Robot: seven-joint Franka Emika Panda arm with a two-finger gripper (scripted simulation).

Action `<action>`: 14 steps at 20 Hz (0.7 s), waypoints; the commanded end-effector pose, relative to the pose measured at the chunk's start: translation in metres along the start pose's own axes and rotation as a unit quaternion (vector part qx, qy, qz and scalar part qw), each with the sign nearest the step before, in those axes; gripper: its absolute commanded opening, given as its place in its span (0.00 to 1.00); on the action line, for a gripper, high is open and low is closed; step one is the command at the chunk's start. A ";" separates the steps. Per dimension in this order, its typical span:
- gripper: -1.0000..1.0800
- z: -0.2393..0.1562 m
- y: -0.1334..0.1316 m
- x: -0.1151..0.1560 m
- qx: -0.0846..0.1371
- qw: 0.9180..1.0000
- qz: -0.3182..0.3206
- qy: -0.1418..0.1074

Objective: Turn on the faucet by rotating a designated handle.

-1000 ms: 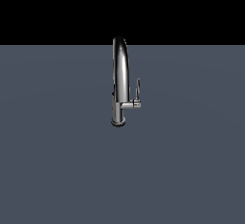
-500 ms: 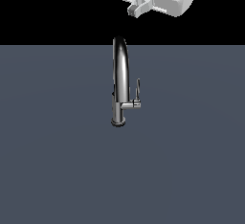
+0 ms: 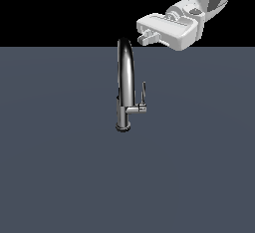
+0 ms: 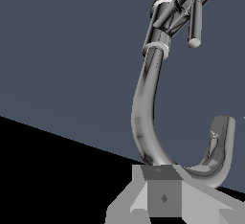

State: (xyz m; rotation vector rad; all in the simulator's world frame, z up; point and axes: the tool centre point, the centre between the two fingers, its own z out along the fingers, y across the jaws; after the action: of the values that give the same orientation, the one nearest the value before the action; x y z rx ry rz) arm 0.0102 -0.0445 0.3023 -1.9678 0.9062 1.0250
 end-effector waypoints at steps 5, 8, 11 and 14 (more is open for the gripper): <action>0.00 0.008 0.002 0.055 0.069 0.993 0.067 -0.072; 0.00 0.015 0.005 0.078 0.098 0.985 0.096 -0.103; 0.00 0.022 0.008 0.098 0.124 0.976 0.122 -0.130; 0.00 0.030 0.011 0.114 0.146 0.967 0.143 -0.152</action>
State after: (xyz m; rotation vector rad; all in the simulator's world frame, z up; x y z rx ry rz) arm 0.0385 -0.0540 0.1967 -1.4607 1.1003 1.2234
